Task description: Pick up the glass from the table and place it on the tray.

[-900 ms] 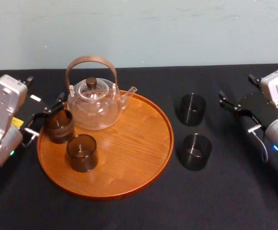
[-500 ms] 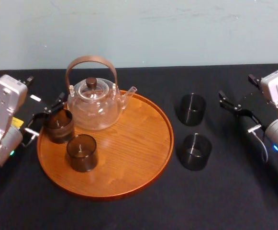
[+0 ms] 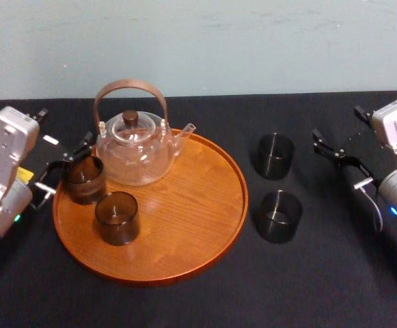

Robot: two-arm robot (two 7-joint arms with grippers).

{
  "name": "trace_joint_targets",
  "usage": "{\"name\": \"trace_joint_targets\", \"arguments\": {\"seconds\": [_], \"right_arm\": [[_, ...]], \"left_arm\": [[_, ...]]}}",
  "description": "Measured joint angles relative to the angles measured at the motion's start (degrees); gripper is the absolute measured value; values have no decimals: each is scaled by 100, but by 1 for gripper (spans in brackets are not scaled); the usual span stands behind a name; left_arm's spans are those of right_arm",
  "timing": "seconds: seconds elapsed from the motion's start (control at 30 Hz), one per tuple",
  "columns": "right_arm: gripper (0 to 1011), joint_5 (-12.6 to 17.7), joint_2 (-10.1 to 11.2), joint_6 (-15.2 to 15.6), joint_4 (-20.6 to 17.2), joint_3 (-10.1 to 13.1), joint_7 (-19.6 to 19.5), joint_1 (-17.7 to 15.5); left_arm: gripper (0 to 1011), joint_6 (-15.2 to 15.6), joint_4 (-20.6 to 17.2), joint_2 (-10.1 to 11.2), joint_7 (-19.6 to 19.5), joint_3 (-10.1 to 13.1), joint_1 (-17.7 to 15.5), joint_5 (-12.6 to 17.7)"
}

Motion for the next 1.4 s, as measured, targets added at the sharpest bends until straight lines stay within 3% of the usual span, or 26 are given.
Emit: {"name": "trace_joint_targets", "arguments": {"seconds": [0.67,0.8,1.1,1.4], "right_arm": [[1002,0,-2,0,0,3,7,-1],[1002,50,-22,4,-18,82,171,-30],[1002,350,29,193,-316,330,485,-239],[1002,846,311,519,-991,690,944,-769]], "left_arm": [[1001,0,0,0,0,0,0,0],[1001,0,0,0,0,0,0,0],[1001,0,0,0,0,0,0,0],[1001,0,0,0,0,0,0,0]]}}
